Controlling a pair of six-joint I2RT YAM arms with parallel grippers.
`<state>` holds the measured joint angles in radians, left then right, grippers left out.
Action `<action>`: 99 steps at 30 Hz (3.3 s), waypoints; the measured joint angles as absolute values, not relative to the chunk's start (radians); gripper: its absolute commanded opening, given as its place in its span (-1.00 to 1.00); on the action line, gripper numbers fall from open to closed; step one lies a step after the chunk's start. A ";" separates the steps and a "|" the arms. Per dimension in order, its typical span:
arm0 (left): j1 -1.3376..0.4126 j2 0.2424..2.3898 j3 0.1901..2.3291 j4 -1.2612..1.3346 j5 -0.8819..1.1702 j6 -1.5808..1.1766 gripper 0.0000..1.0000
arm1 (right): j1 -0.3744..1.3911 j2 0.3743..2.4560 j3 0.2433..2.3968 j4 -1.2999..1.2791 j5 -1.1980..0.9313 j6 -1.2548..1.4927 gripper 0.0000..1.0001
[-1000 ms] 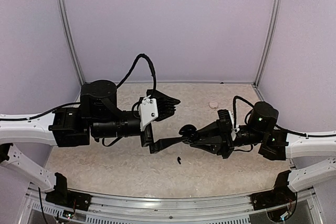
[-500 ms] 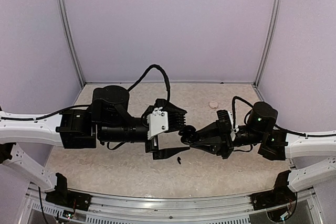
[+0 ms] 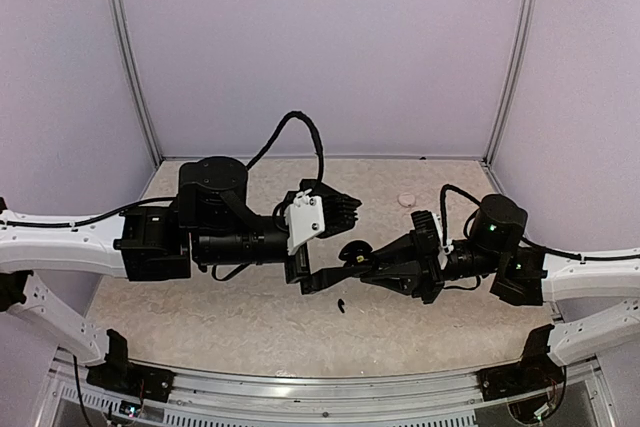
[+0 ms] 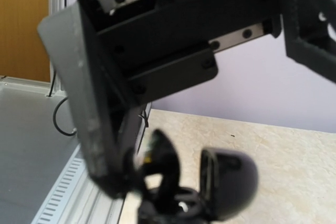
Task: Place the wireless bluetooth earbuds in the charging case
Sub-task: Adjust the right earbud in the right side groove of the charging case.
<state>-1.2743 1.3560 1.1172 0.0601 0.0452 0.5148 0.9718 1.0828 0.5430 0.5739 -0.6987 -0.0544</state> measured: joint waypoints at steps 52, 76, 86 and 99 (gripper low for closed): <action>-1.258 1.359 1.227 -0.278 0.228 0.771 -0.08 | 0.965 1.156 0.598 0.415 -0.866 0.066 -1.00; -1.286 1.398 1.247 -0.321 0.205 0.796 -0.28 | 0.962 1.162 0.606 0.424 -0.878 0.099 -1.00; -1.298 1.390 1.246 -0.294 0.142 0.799 -0.35 | 0.945 1.161 0.600 0.472 -0.881 0.149 -1.00; -1.306 1.363 1.234 -0.266 0.099 0.799 -0.40 | 0.905 1.148 0.566 0.572 -0.887 0.232 -1.00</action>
<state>-1.3060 1.3628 1.2343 -0.2661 0.0990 0.7986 0.9047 1.1481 0.5663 0.5724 -0.8867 0.2321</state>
